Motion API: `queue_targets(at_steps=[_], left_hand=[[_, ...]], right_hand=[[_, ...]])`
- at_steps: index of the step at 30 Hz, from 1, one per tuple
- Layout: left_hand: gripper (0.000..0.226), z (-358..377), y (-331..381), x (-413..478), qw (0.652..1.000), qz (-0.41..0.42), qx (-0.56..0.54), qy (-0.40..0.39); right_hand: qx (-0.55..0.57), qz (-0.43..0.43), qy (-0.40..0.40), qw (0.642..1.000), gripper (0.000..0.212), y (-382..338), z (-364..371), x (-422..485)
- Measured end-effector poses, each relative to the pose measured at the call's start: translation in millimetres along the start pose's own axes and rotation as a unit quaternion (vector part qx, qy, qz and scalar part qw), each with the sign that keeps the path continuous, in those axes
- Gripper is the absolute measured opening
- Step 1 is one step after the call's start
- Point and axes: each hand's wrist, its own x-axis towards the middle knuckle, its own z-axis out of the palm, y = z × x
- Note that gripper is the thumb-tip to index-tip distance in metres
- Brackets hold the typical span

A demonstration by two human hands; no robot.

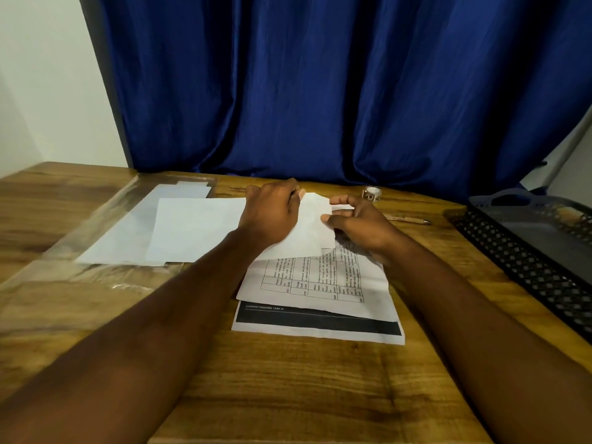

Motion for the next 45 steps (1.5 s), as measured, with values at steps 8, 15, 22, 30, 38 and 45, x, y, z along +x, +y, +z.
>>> queue_targets(at_steps=[8, 15, 22, 30, 38, 45], left_hand=[[0.022, -1, 4, -2, 1.000, 0.004, -0.023, -0.002], [0.018, 0, 7, -4, 0.999, 0.012, -0.043, -0.014], [0.018, 2, 5, 0, 0.999, -0.009, -0.052, -0.004], [0.018, 7, 4, -2, 0.998, -0.019, -0.053, -0.014], [0.029, 10, -2, -6, 0.993, 0.035, -0.053, -0.097], [0.023, 16, -5, -12, 0.973, 0.047, -0.124, -0.189]], right_hand=[[0.071, -0.025, -0.012, 0.997, 0.042, 4, 2, 4], [0.069, -0.039, 0.023, 0.997, 0.052, 9, 18, 6], [0.014, -0.022, -0.024, 0.999, 0.044, 8, 3, 11], [-0.004, -0.022, -0.014, 1.000, 0.044, 8, 0, 5], [-0.056, -0.052, 0.053, 0.996, 0.033, 18, -4, 13], [-0.047, -0.053, 0.050, 0.996, 0.023, 21, -1, 15]])
